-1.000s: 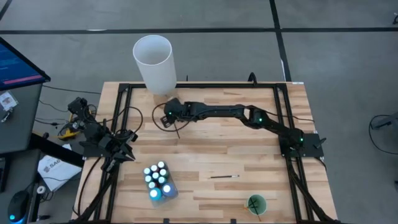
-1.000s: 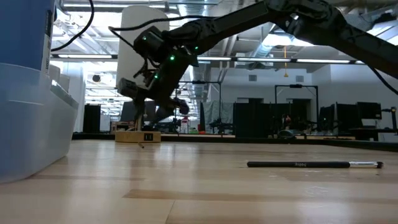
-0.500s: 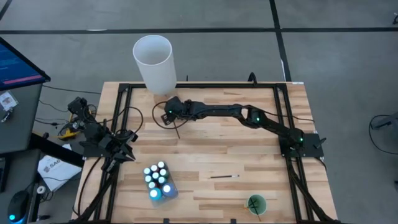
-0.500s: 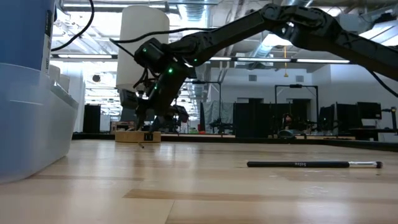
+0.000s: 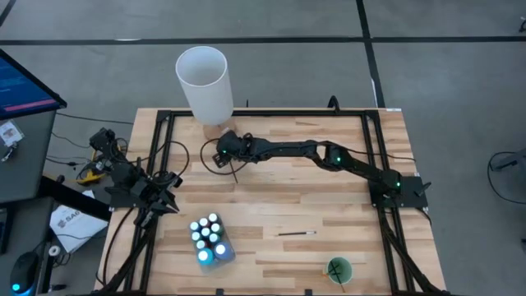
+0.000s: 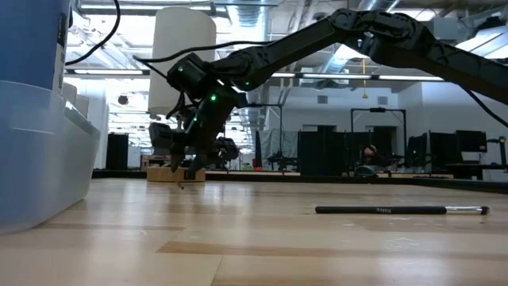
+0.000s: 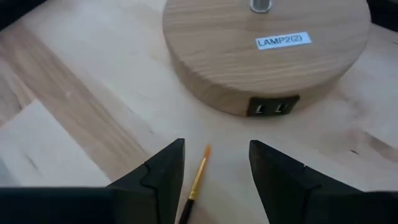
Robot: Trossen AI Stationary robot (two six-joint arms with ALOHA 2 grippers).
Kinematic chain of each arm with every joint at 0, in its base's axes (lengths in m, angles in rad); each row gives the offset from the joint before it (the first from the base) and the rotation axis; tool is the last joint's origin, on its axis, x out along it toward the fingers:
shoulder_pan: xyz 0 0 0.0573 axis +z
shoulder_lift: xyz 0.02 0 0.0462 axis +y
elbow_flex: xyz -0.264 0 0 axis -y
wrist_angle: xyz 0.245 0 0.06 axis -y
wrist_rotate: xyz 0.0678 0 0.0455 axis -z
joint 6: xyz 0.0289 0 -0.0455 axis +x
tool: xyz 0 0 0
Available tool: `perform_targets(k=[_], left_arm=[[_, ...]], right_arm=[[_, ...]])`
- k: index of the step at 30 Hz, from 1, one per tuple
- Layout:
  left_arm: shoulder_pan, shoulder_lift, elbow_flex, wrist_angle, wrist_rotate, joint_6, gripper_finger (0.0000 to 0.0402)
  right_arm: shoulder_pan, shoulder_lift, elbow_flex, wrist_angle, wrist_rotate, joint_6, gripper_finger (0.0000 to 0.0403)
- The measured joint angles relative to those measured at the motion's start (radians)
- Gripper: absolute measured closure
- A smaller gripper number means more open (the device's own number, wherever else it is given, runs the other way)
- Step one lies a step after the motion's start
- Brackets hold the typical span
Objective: Pick & Place Paint Supplies
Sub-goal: Put the gold paint brush into the green cup
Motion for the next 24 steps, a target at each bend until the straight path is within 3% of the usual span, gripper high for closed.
perform_targets(k=[19,24], left_arm=[[0.000,0.000,0.000,0.000,0.000,0.000,0.0394],[0.000,0.000,0.000,0.000,0.000,0.000,0.0394]], right_arm=[[0.009,0.000,-0.083,0.057,0.019,-0.016,0.0229],[0.008,-0.005,-0.080,-0.025,0.027,0.038,0.0272]])
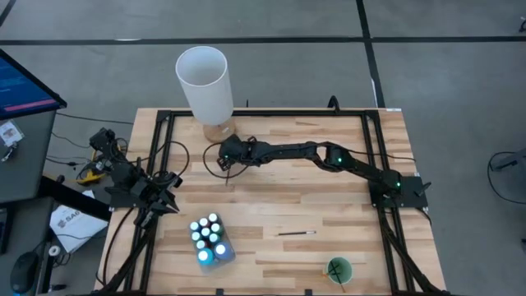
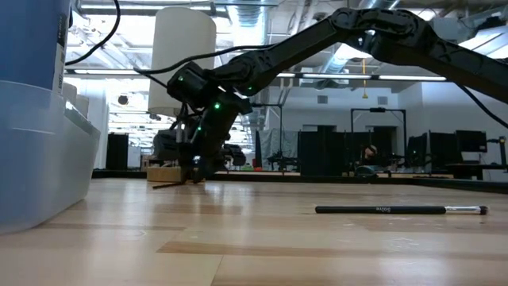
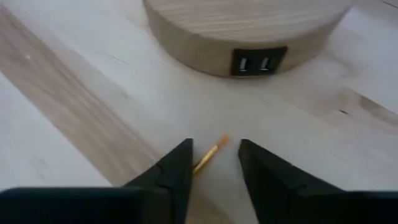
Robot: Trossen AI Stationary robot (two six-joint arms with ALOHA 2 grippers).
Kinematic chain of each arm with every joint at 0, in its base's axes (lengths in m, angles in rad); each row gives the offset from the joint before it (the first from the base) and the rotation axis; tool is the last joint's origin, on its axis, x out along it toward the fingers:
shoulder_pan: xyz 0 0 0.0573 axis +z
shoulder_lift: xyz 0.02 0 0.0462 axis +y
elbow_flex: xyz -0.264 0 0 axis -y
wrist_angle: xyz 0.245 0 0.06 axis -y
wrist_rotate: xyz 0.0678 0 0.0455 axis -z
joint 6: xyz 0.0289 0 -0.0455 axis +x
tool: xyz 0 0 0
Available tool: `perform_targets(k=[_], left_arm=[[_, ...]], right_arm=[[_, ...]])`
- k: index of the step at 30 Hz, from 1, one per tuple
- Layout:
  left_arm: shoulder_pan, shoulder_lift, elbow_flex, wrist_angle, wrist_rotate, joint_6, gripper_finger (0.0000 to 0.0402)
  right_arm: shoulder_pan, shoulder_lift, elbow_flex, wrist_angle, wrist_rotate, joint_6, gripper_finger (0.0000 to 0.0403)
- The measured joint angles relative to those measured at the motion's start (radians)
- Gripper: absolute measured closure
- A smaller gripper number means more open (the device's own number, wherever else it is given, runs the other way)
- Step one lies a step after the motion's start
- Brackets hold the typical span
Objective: Pick & Place Paint Supplies
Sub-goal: Put the gold paint brush into the green cup
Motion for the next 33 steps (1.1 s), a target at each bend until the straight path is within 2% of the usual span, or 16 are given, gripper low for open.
perform_targets(k=[7,10,21,33], left_arm=[[0.000,0.000,0.000,0.000,0.000,0.000,0.0394],[0.000,0.000,0.000,0.000,0.000,0.000,0.0394],[0.000,0.000,0.000,0.000,0.000,0.000,0.0394],[0.000,0.000,0.000,0.001,0.000,0.000,0.0394]], right_arm=[[-0.004,-0.004,0.002,-0.092,-0.040,0.039,0.0391],[-0.010,-0.005,0.003,-0.147,-0.053,0.082,0.0396],[-0.009,-0.067,-0.007,-0.302,-0.097,0.063,0.0402],[0.054,-0.170,-0.008,-0.497,-0.055,0.044,0.0403]])
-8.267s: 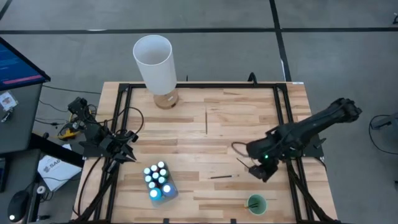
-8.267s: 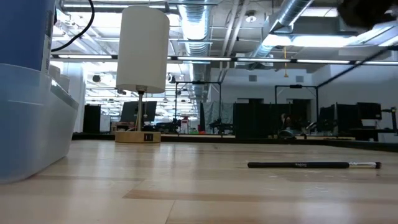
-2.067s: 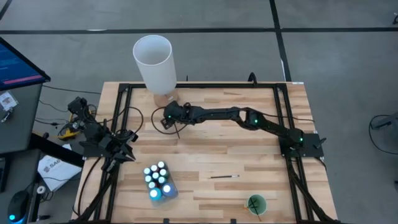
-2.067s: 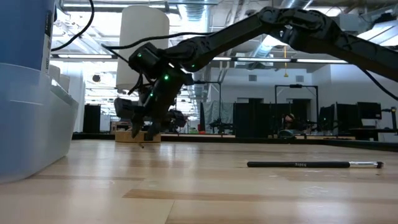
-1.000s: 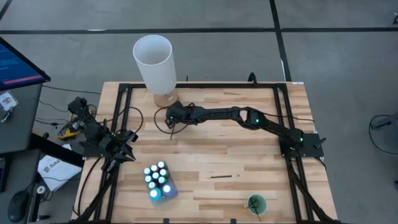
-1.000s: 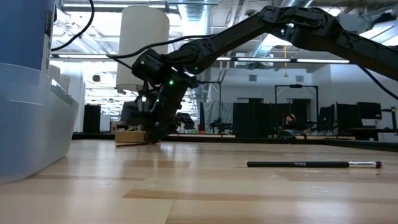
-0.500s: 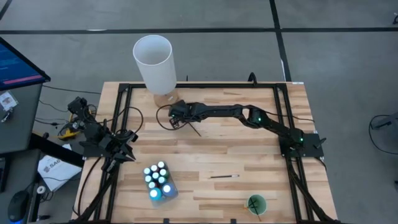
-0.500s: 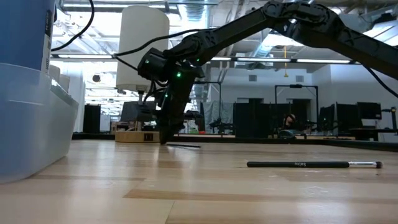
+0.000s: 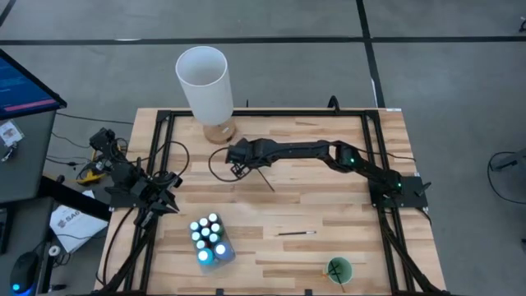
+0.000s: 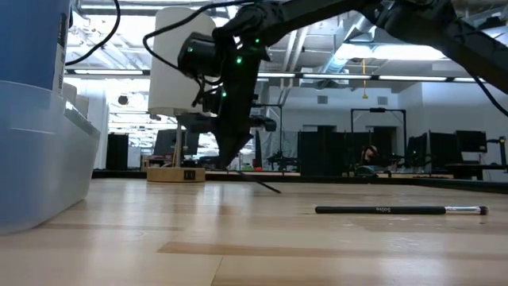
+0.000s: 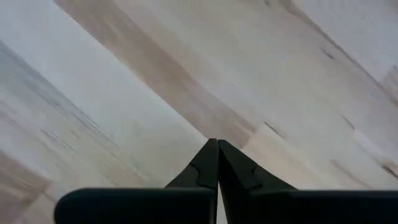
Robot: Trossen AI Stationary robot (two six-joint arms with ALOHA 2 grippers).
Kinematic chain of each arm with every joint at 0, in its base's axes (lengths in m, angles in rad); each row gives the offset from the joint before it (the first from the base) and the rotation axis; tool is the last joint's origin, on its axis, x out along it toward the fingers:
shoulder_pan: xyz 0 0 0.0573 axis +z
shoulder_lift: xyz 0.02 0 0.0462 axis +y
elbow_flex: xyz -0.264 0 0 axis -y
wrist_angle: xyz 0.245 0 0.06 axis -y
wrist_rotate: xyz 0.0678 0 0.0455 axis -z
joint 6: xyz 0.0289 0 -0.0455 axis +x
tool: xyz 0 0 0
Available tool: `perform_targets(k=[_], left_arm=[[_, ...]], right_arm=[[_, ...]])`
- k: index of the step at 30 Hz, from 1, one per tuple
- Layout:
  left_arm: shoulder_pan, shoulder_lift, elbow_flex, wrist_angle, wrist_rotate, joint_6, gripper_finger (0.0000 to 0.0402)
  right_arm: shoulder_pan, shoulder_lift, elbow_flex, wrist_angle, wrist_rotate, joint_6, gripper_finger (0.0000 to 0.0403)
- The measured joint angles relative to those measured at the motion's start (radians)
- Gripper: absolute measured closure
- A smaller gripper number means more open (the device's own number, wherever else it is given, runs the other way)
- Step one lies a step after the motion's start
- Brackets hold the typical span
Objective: Pick & Place Paint Supplies
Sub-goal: Put the gold paint brush into the green cup
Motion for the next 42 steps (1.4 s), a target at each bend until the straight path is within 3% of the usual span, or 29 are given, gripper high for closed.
perform_targets(k=[23,42], left_arm=[[0.000,0.000,0.000,0.000,0.000,0.000,0.0394],[0.000,0.000,0.000,0.000,0.000,0.000,0.0394]], right_arm=[[0.215,-0.133,0.003,-0.217,0.112,0.126,0.0403],[0.423,-0.307,0.004,-0.414,0.254,0.375,0.0403]])
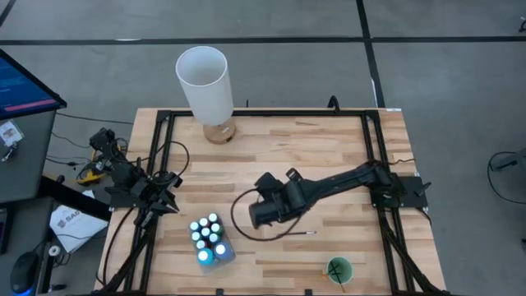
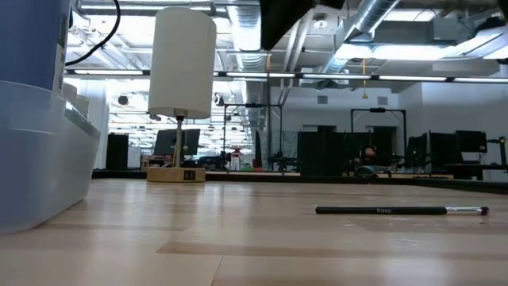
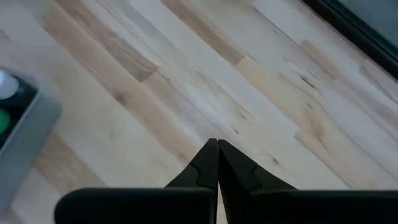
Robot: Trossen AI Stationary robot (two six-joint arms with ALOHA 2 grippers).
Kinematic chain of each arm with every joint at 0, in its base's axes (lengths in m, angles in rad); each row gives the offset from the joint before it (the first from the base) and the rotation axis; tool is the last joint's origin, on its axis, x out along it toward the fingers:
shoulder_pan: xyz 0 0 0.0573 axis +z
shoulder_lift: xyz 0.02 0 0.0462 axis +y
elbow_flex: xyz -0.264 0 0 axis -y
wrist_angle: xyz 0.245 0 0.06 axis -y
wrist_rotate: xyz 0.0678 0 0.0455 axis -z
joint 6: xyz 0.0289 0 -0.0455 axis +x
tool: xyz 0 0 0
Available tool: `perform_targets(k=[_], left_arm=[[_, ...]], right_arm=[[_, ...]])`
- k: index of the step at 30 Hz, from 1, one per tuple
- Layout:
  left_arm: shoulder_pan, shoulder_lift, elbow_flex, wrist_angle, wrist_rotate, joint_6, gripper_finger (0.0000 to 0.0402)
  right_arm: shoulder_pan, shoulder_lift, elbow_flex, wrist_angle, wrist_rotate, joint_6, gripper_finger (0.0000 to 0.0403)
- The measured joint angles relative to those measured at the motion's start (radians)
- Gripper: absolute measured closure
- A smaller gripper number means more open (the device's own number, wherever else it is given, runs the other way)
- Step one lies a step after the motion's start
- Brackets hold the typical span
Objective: Pick & Place Paint Supplies
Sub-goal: Put the gold paint brush into the green cup
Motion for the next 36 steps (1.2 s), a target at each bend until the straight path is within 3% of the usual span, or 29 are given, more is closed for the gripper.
perform_targets(k=[19,36], left_arm=[[0.000,0.000,0.000,0.000,0.000,0.000,0.0394],[0.000,0.000,0.000,0.000,0.000,0.000,0.0394]], right_arm=[[0.269,-0.171,0.000,-0.170,0.002,0.309,0.0403],[0.556,-0.274,0.000,-0.167,0.007,0.539,0.0403]])
